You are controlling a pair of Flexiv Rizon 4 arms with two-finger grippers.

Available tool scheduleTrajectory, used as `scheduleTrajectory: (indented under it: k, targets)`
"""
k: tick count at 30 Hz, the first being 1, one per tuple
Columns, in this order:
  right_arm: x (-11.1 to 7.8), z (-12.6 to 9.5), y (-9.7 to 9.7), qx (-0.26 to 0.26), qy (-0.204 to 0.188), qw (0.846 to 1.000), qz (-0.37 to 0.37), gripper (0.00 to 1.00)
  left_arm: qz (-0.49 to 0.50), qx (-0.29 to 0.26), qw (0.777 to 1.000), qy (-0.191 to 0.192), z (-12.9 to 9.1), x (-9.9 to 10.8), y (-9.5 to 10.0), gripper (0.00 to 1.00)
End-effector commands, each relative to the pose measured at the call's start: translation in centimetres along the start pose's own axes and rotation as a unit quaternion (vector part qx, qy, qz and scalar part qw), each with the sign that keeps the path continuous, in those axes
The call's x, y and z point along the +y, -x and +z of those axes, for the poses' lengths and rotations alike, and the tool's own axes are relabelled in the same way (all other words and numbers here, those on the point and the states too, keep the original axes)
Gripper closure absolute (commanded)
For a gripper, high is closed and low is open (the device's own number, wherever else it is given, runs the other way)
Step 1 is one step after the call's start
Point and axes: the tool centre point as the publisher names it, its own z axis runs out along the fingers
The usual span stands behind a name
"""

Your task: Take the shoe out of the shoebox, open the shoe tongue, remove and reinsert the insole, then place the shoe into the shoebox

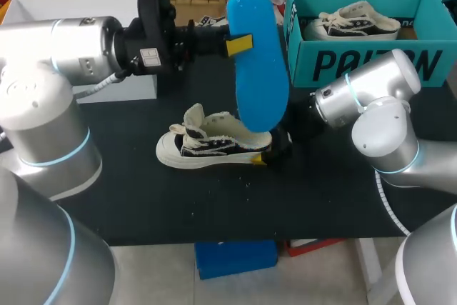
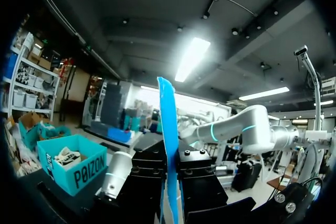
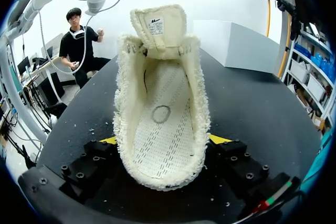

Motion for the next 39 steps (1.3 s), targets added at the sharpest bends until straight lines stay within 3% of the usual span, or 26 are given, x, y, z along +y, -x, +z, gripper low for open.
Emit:
scheduleTrajectory:
  k: [1,6,12,17,24,30,39]
  targets:
    - [-0.3,-0.3,0.0,-0.008,-0.020,1.000,0.000,0.00,0.001,-0.001,1.000,-0.001,0.2,0.0,0.1,1.00]
    - [-0.4,-1.9,0.1,-0.017,-0.069,0.997,-0.014,0.00,0.001,-0.001,1.000,-0.001,0.2,0.0,0.1,1.00]
    - [-0.2,-4.1,0.1,-0.026,-0.165,0.985,-0.039,0.00,0.001,-0.001,1.000,-0.001,0.2,0.0,0.1,1.00]
    - [-0.3,-5.5,0.1,-0.036,-0.281,0.958,-0.048,0.00,0.001,-0.001,1.000,-0.001,0.2,0.0,0.1,1.00]
    - [-0.2,-6.7,0.3,-0.054,-0.385,0.921,-0.034,0.00,0.001,-0.001,1.000,-0.001,0.2,0.0,0.1,1.00]
    - [0.3,-6.9,0.6,-0.060,-0.447,0.892,-0.028,0.00,0.001,-0.001,1.000,-0.001,0.2,0.0,0.1,1.00]
    - [1.5,-7.0,1.1,-0.056,-0.500,0.864,-0.034,0.00,0.001,-0.001,1.000,-0.001,0.2,0.0,0.1,1.00]
